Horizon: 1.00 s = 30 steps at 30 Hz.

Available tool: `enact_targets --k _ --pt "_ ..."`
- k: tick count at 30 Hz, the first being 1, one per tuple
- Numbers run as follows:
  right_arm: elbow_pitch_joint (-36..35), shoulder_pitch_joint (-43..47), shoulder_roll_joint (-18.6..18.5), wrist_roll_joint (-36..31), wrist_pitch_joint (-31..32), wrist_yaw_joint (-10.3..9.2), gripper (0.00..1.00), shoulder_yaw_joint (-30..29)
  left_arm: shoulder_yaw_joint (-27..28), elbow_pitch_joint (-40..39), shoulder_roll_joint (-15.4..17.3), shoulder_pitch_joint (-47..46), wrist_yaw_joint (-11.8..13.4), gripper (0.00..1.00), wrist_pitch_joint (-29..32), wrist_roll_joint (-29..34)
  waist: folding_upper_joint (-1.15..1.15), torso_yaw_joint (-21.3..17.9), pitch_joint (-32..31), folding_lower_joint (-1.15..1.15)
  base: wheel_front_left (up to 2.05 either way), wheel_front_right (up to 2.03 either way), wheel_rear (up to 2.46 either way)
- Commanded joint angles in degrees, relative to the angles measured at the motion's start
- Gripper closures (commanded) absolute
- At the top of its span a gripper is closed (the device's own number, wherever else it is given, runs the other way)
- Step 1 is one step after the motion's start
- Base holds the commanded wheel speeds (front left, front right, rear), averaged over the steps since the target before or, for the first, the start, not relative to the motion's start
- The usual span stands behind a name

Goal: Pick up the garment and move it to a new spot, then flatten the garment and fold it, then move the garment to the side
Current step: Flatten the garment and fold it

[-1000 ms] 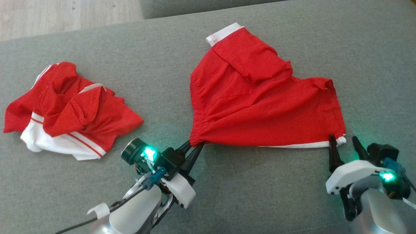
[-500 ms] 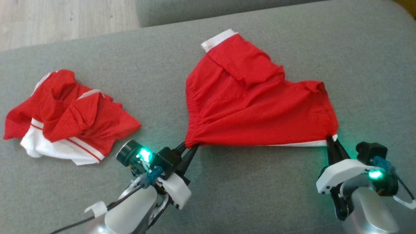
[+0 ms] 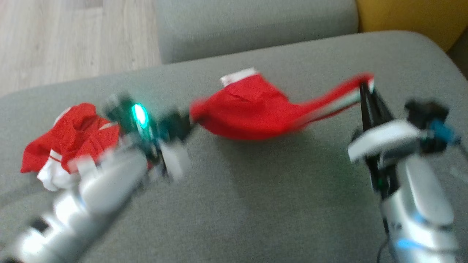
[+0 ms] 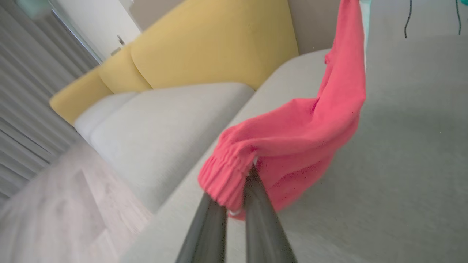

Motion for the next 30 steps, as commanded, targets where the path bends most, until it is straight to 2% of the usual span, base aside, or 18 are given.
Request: enact_targets --k 1,6,13,18,24,30 --pt "-2.9 -3.6 -0.2 0.6 1.0 -0.04 1.00 1.8 2.9 -1.8 2.2 -5.5 -0.2 1.00 0.8 -0.7 0.00 -0.1 -1.2 0.00 0.00 0.00 0.00" --pt "-7.3 -12.5 -0.2 4.7 7.0 -0.04 1.00 4.3 0.2 -0.6 5.6 -18.3 -0.8 1.00 7.1 -5.4 0.00 -1.2 -2.5 0.00 0.00 0.00 0.00" --pt "-4.9 -22.1 -0.2 4.4 9.7 -0.04 1.00 3.3 -4.4 2.6 7.7 -30.2 -0.8 1.00 8.6 -13.0 0.00 -1.0 -3.9 0.00 0.00 0.00 0.00" --pt "-2.1 -23.7 -0.2 -2.5 9.5 -0.04 1.00 0.0 -6.4 4.5 8.2 -32.0 -0.8 1.00 6.8 -16.8 0.00 -0.5 -4.5 0.00 0.00 0.00 0.00" --pt "-0.9 -22.4 -0.2 -4.2 8.9 -0.04 1.00 -1.1 -8.9 5.5 8.2 -31.0 -0.8 1.00 5.5 -20.4 0.00 0.2 -4.9 0.00 0.00 0.00 0.00" --pt "-2.7 -20.4 -0.2 -6.0 9.0 -0.04 1.00 -0.2 -10.5 3.9 8.6 -29.5 -0.8 1.00 6.1 -24.8 0.00 0.3 -5.0 0.00 0.00 0.00 0.00"
